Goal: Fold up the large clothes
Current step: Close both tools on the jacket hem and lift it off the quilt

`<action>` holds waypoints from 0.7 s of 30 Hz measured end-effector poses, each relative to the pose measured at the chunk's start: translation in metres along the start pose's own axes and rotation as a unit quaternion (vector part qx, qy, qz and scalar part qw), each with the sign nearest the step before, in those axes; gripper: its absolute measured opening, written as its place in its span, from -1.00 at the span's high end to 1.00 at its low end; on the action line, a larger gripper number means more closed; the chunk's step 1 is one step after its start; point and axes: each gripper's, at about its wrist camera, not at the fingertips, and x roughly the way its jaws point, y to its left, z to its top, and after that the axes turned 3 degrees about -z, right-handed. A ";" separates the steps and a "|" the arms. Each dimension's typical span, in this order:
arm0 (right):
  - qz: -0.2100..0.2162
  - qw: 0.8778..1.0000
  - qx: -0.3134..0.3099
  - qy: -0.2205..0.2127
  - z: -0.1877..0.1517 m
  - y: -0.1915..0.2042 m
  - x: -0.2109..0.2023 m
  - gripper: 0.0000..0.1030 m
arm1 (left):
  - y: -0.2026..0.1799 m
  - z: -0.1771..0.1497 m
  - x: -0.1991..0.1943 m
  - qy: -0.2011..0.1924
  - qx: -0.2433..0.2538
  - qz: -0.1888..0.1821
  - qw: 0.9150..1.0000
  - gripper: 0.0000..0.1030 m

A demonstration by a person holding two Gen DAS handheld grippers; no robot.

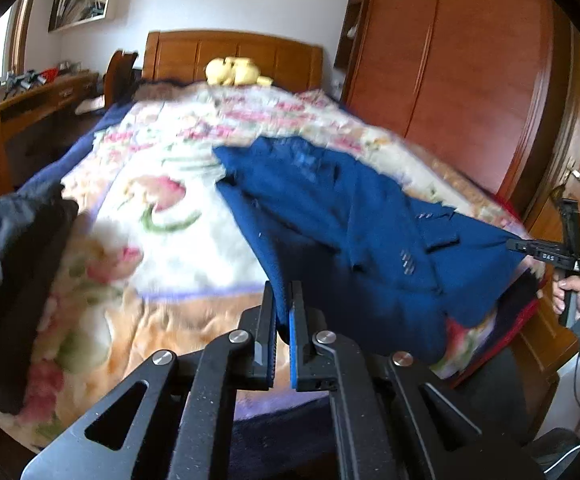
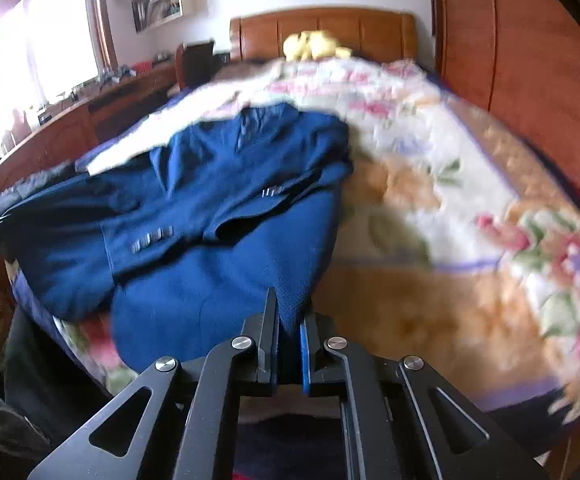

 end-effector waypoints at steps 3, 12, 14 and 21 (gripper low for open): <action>-0.001 1.000 0.000 -0.028 0.012 -0.001 -0.026 0.86 | -0.006 0.008 -0.023 -0.025 0.006 -0.005 1.000 0.91; 0.003 0.995 -0.014 -0.094 0.016 0.002 -0.107 0.86 | -0.016 0.030 -0.083 -0.093 0.018 -0.012 0.995 0.91; 0.003 0.994 -0.022 -0.110 0.015 0.002 -0.124 0.86 | -0.025 0.038 -0.098 -0.112 0.031 -0.015 0.993 0.91; -0.002 0.984 -0.040 -0.176 0.011 0.008 -0.190 0.86 | -0.053 0.061 -0.137 -0.171 0.064 -0.024 0.983 0.91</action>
